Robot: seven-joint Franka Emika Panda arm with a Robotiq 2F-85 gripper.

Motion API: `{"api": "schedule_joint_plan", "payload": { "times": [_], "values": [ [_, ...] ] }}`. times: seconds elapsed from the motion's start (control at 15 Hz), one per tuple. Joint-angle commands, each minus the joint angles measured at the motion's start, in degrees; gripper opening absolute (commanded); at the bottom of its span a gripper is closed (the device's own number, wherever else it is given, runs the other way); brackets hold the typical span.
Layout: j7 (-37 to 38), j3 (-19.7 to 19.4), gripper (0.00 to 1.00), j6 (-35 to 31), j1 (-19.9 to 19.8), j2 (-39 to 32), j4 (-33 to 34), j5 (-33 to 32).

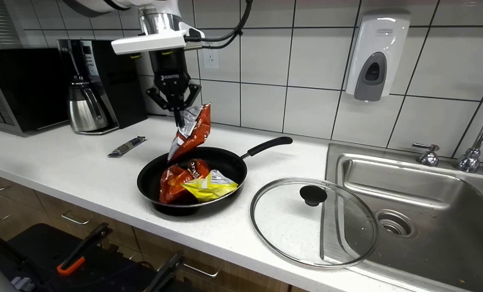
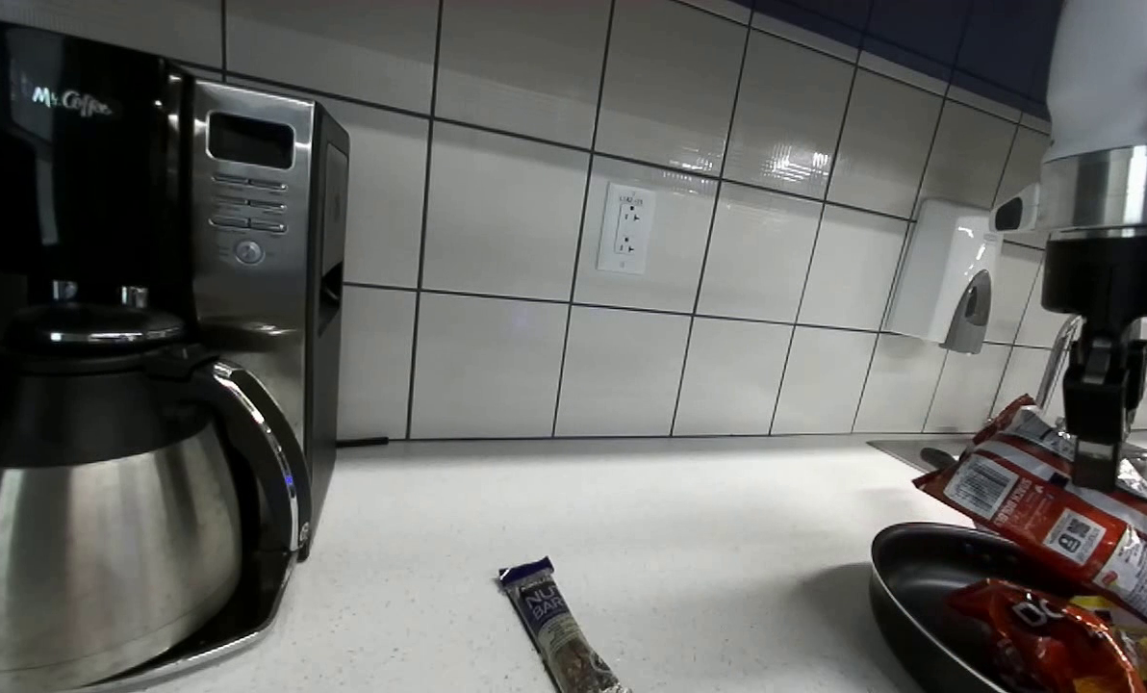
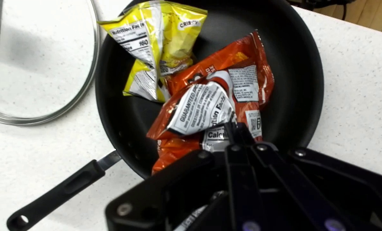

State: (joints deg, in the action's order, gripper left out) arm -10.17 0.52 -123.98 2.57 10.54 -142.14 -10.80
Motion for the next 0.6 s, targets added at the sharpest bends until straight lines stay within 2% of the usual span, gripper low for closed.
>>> {"api": "schedule_joint_plan", "payload": {
  "times": [0.0, 0.53],
  "values": [
    [1.87, -0.80, 0.00, -0.61, -2.30, 1.24, -1.08, -3.61],
    [4.52, -2.50, 0.00, -1.34, -4.62, -0.49, -1.44, -5.37]
  ]
}}
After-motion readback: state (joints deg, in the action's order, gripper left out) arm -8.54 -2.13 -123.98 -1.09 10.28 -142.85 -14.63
